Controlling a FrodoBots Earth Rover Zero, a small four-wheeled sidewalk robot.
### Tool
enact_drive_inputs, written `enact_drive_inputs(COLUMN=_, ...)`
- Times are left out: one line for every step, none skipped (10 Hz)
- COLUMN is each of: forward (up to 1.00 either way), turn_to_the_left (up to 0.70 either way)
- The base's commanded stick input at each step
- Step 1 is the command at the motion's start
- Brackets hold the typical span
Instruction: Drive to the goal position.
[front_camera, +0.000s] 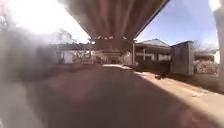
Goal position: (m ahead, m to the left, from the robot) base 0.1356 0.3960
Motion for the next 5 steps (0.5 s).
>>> enact_drive_inputs(forward=0.7, turn_to_the_left=0.0)
enact_drive_inputs(forward=0.7, turn_to_the_left=0.0)
enact_drive_inputs(forward=0.7, turn_to_the_left=0.0)
enact_drive_inputs(forward=0.7, turn_to_the_left=0.0)
enact_drive_inputs(forward=0.7, turn_to_the_left=0.0)
